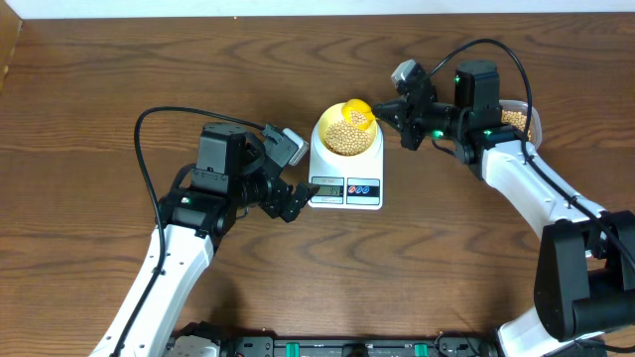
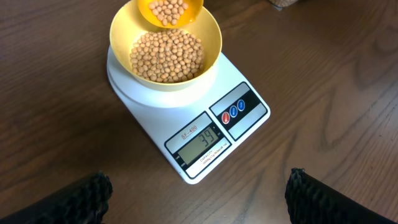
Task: Scoop item into bowl and weigh 50g on scale
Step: 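Hold the yellow scoop tipped over the bowl, shaking out remaining soybeans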
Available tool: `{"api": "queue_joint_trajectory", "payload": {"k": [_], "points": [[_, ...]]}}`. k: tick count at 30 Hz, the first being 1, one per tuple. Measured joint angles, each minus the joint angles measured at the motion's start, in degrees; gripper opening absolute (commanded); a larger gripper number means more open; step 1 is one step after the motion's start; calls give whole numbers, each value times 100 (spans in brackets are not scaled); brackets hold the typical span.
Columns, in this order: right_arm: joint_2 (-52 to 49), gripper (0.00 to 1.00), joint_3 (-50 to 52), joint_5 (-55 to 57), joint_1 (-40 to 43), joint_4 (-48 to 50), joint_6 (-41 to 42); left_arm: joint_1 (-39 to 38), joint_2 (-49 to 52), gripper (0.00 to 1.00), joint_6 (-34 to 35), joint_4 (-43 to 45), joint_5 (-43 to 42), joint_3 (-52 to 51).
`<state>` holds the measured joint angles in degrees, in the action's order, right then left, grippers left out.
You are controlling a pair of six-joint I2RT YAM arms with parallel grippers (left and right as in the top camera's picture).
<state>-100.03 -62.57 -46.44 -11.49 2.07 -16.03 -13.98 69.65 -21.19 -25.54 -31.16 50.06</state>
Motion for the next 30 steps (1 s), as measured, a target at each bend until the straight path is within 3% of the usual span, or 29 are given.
{"api": "queue_joint_trajectory", "payload": {"k": [30], "points": [[0, 1, 0, 0, 0, -94, -153, 0, 0, 91, 0, 0, 0, 0]]}}
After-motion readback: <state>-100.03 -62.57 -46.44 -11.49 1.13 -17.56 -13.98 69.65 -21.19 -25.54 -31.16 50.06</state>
